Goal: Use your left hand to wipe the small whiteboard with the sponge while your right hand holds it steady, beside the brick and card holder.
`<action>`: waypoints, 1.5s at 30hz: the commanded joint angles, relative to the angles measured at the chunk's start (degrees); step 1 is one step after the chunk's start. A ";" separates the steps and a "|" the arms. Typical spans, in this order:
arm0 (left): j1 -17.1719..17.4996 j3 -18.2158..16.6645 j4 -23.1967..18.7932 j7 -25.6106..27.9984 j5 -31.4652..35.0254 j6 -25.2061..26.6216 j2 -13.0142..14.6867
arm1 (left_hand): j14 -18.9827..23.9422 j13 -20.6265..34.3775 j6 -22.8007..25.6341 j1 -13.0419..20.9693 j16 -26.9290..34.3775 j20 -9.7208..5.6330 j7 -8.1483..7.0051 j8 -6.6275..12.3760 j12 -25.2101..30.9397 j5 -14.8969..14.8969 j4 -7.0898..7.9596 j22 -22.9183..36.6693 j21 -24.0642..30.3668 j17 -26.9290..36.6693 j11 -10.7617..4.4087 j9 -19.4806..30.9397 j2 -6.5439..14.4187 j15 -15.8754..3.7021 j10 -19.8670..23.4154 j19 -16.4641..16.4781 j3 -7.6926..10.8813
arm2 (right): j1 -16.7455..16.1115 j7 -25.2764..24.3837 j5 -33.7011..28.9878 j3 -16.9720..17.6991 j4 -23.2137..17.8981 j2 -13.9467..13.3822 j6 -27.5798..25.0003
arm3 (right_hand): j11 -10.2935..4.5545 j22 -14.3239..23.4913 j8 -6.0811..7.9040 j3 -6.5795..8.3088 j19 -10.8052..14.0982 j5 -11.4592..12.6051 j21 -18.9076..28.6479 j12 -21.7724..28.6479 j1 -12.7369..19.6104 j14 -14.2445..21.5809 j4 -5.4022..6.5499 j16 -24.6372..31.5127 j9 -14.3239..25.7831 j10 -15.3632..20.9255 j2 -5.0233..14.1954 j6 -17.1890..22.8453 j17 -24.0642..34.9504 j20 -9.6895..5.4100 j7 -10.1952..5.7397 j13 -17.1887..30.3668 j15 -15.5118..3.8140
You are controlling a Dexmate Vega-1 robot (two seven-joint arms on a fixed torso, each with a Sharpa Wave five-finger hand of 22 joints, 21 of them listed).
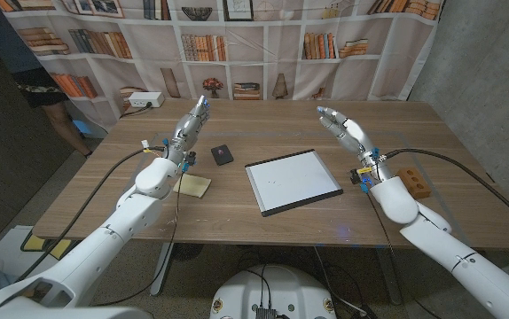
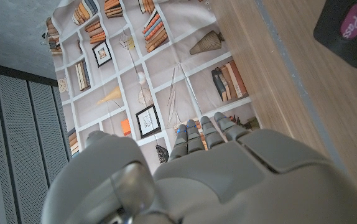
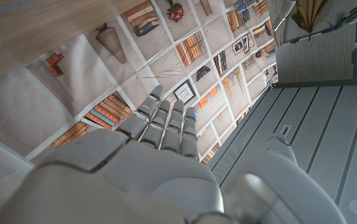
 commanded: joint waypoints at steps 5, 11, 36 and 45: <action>0.55 0.37 0.16 -1.11 0.22 -2.00 -0.09 | 0.59 0.21 0.51 0.64 0.31 0.45 -0.04 0.35 0.28 -0.02 -0.39 0.07 0.18 0.26 0.13 0.34 0.08 0.12 0.55 0.09 -0.01 | -1.44 1.29 -10.67 -0.51 -6.79 -6.75 -8.30 | 0.16 0.13 -0.20 0.01 -0.99 0.79 -0.94 -0.29 0.51 -1.22 -0.31 -0.21 0.31 -0.98 0.10 0.26 0.10 -3.74 -0.82 0.29 -0.91; 2.06 0.05 -2.58 0.02 0.29 -0.68 0.85 | 0.69 0.21 0.63 0.83 0.27 0.43 -0.23 0.32 0.30 -0.06 -0.42 0.07 0.14 0.26 -0.32 0.34 0.25 0.04 0.80 0.08 0.10 | -0.74 1.59 -14.71 -1.72 -8.00 -8.87 -10.90 | 0.45 0.15 -0.40 0.05 -1.40 1.03 -1.36 -0.55 0.56 -1.85 -0.34 -0.20 0.33 -1.84 0.32 -0.20 0.11 -3.46 -1.29 0.29 -0.57; 4.84 -1.66 -5.98 1.54 1.37 -0.33 3.32 | 0.89 0.22 0.93 1.40 0.14 0.49 -0.34 0.22 0.15 -0.22 -0.55 0.08 0.14 0.25 -0.28 0.34 0.68 0.08 0.99 0.34 0.40 | -0.28 -0.65 -23.31 -6.11 -10.54 -12.81 -20.23 | -0.49 0.21 0.27 0.23 -2.08 1.86 -2.71 0.69 1.04 -0.95 -0.71 0.30 0.36 1.18 1.07 2.29 0.10 -3.22 -2.86 0.29 -0.99; 6.43 -2.45 -9.19 3.56 2.57 0.72 4.38 | 1.81 0.22 1.67 1.72 0.32 1.62 -0.26 0.31 0.08 -0.42 -0.60 0.09 0.48 0.24 -0.32 0.35 0.78 0.43 1.25 1.45 0.49 | 1.51 0.01 -24.56 -8.60 -8.14 -13.73 -20.58 | -2.99 0.29 -0.15 0.54 -0.41 2.19 -2.61 1.13 1.54 1.54 -0.99 0.99 0.39 2.77 1.84 1.64 0.02 -3.01 -5.17 0.23 -2.71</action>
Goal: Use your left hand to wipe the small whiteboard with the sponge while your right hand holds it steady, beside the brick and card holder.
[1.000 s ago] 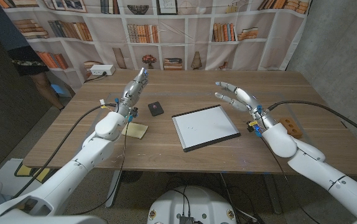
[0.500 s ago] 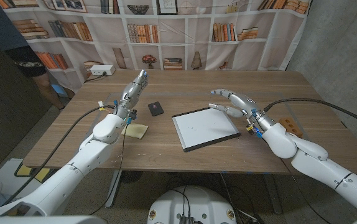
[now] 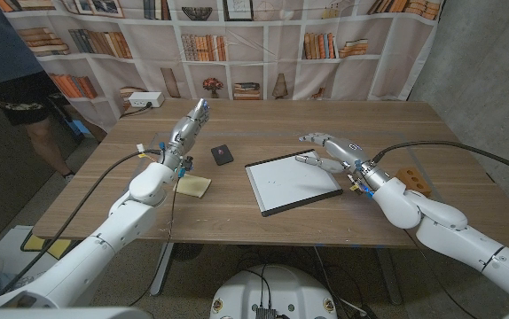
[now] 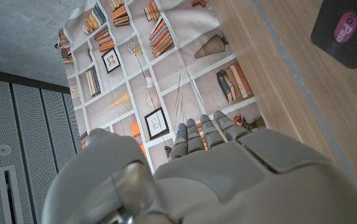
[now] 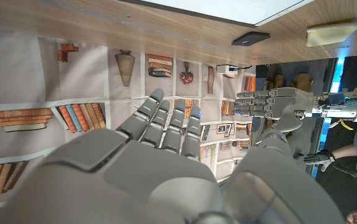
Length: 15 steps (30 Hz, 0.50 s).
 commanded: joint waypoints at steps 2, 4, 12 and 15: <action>1.91 -0.85 -4.05 2.00 1.39 1.86 1.63 | 1.17 0.22 0.98 0.43 0.32 -0.87 0.23 0.32 0.08 -0.47 -0.20 0.11 0.53 0.24 0.04 0.35 0.02 0.01 0.75 0.89 0.09 | 2.13 1.45 -2.11 -3.24 1.91 -1.70 -1.79 | -1.04 0.30 -0.11 0.39 1.63 0.43 -0.01 0.62 0.19 1.05 -0.35 0.33 0.09 1.14 0.51 0.32 0.11 -3.25 -0.87 0.22 -2.67; 2.10 -0.87 -4.52 1.91 1.39 2.38 1.99 | 1.19 0.22 1.03 0.46 0.30 -0.94 0.25 0.32 0.09 -0.49 -0.21 0.11 0.53 0.23 0.06 0.35 0.03 -0.12 0.83 0.92 0.10 | 2.55 2.77 -3.04 -3.87 1.53 -2.50 -2.38 | -0.91 0.30 -0.07 0.42 1.77 0.44 0.01 0.62 0.23 1.04 -0.37 0.29 0.09 1.20 0.58 0.45 0.10 -3.35 -0.76 0.21 -2.67; 2.16 -0.80 -4.01 1.44 0.78 2.68 1.78 | 1.20 0.22 1.13 0.55 0.23 -1.21 0.20 0.29 0.05 -0.56 -0.21 0.11 0.45 0.23 -0.04 0.35 0.06 -0.19 0.86 0.85 0.12 | 3.64 6.00 -3.82 -5.47 1.01 -3.25 -4.97 | -0.56 0.31 0.06 0.63 1.89 0.50 -0.10 0.64 0.42 1.07 -0.40 0.17 0.10 1.48 1.05 0.90 0.08 -3.52 -0.22 0.19 -2.59; 2.11 -0.72 -3.51 1.18 0.40 2.60 1.51 | 1.25 0.22 1.17 0.58 0.22 -0.96 0.09 0.27 0.03 -0.60 -0.21 0.11 0.43 0.24 -0.17 0.35 0.07 -0.20 0.89 0.85 0.13 | 3.79 6.07 -3.18 -6.02 1.87 -2.68 -5.74 | -0.32 0.32 -0.08 0.80 2.20 0.53 -0.08 0.52 0.66 1.62 -0.50 0.29 0.11 1.32 1.35 0.62 0.06 -3.76 -0.50 0.18 -2.54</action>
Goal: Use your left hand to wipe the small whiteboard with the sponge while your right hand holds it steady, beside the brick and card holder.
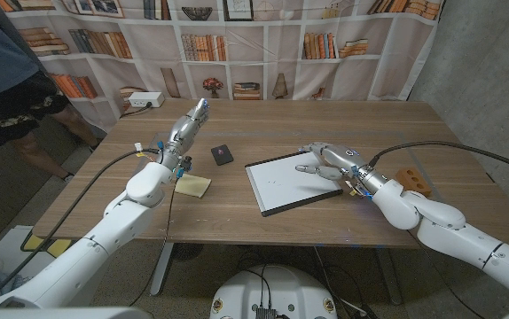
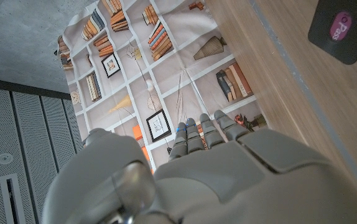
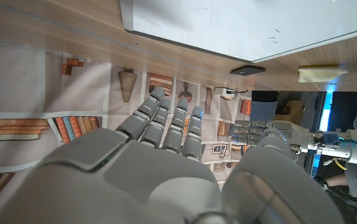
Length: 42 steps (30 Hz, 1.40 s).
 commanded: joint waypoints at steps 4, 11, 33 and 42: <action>0.08 0.40 0.89 -1.28 -0.91 0.78 -0.02 | 2.19 0.19 1.88 0.74 0.52 -2.75 0.40 0.47 0.39 -0.39 -0.11 0.06 1.12 0.20 0.38 0.05 -0.14 0.09 1.90 2.72 0.02 | 2.12 4.10 -1.12 -3.64 1.58 -0.70 -3.64 | 0.64 0.33 -0.10 0.76 0.69 0.52 -0.31 0.26 0.56 0.84 -0.49 0.12 0.13 0.08 1.08 0.05 0.07 -3.89 0.06 0.18 -2.40; -0.47 0.46 2.48 -1.78 -1.16 -0.39 -0.64 | 2.66 0.18 2.58 0.89 0.52 -2.94 0.31 0.59 0.37 -0.49 -0.15 0.03 1.01 0.19 0.29 0.04 -0.19 -0.07 2.25 2.87 0.03 | 2.72 5.76 -3.62 -5.40 0.67 -1.31 -5.82 | 0.63 0.33 -0.01 0.94 0.30 0.47 -0.63 0.13 1.00 0.26 -0.78 -0.22 0.13 -0.04 1.21 0.38 0.05 -3.99 0.86 0.19 -2.47; -2.08 0.28 4.64 -2.29 -1.41 -1.55 -1.38 | 2.64 0.18 2.76 1.00 0.26 -1.94 -0.10 0.40 0.17 -0.64 -0.09 0.04 0.55 0.21 -0.30 0.05 -0.13 -0.35 2.39 2.26 0.04 | 3.74 7.26 -1.66 -6.59 1.85 -1.92 -8.98 | 0.81 0.37 -1.39 1.21 -0.52 -0.04 -1.37 -0.94 1.73 -1.08 -1.42 -0.38 0.13 -2.60 1.49 -4.09 0.12 -4.05 1.55 0.22 -2.16; -2.80 0.63 5.00 -2.19 -1.06 -1.56 -1.70 | 2.65 0.18 2.81 1.02 0.19 -1.79 -0.13 0.33 0.02 -0.71 -0.05 0.04 0.46 0.22 -0.62 0.05 -0.09 -0.44 2.25 2.20 0.05 | 5.30 7.97 -1.35 -7.83 3.82 -1.61 -7.57 | 0.78 0.37 -1.13 1.24 -0.10 -0.13 -1.30 -1.00 1.78 -0.93 -1.49 -0.33 0.13 -2.82 1.57 -4.00 0.12 -4.20 1.41 0.21 -2.33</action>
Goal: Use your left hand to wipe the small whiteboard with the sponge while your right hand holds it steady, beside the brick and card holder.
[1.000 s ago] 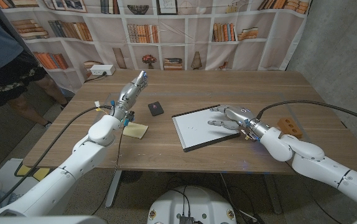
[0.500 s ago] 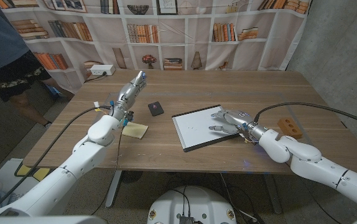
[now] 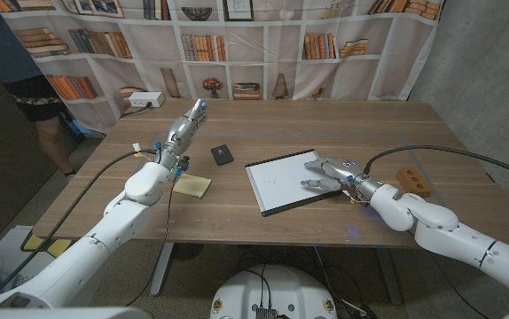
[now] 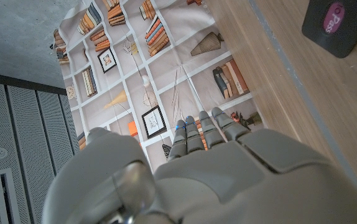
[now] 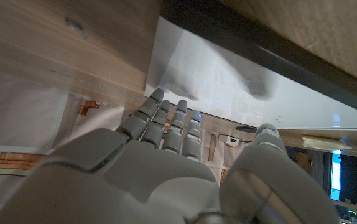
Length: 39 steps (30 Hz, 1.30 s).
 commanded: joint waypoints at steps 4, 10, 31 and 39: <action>-0.89 0.60 0.89 0.12 0.17 0.17 -0.63 | 0.39 0.18 0.47 0.28 -0.29 0.14 -0.08 -0.04 0.00 -0.33 -0.04 0.18 -0.18 0.23 -0.39 0.07 0.38 -0.28 -0.06 -0.16 0.05 | 2.10 0.83 1.52 -1.67 3.24 0.26 2.08 | 0.23 0.11 0.66 0.06 2.23 -0.22 0.65 0.14 0.47 0.87 -0.35 0.50 0.15 0.08 -0.07 1.22 0.09 -4.51 0.36 0.22 -2.74; -0.66 0.47 0.72 0.71 0.33 0.20 -0.66 | 0.37 0.18 0.46 0.29 -0.34 0.22 -0.10 -0.09 -0.07 -0.37 -0.02 0.18 -0.24 0.23 -0.32 0.07 0.40 -0.36 -0.11 -0.20 0.06 | 2.31 0.12 0.90 -2.15 4.01 0.51 1.76 | 0.03 0.11 1.05 0.53 3.25 -0.20 0.88 0.41 1.48 1.85 -0.91 0.73 0.15 0.78 0.29 2.08 0.03 -4.66 0.45 0.22 -3.12; -0.65 0.73 0.66 0.55 0.22 0.46 -0.62 | 0.05 0.19 0.34 0.29 -0.54 0.80 -0.39 -0.29 -0.23 -0.50 0.08 0.20 -0.52 0.26 -0.59 0.08 0.42 -0.39 -0.22 -0.72 0.03 | 2.81 1.40 -4.02 -4.74 4.08 -0.55 -0.47 | -1.09 -0.09 1.62 4.55 4.12 -0.11 0.20 0.61 13.03 2.36 -5.48 0.20 0.15 1.73 0.14 3.87 -0.23 -4.69 -0.52 0.25 -3.49; 0.53 0.44 -0.36 1.03 0.27 1.00 0.12 | 0.08 0.20 0.29 0.29 -0.55 1.09 -0.48 -0.36 -0.28 -0.56 0.13 0.22 -0.61 0.27 -0.72 0.08 0.46 -0.44 -0.24 -0.90 0.03 | 2.86 1.86 -5.10 -5.21 3.87 -0.44 -1.38 | -1.59 -0.12 1.58 5.37 3.98 -0.06 -0.11 0.57 16.66 2.03 -5.59 0.07 0.17 1.66 -1.01 3.80 -0.24 -4.58 -1.05 0.28 -3.72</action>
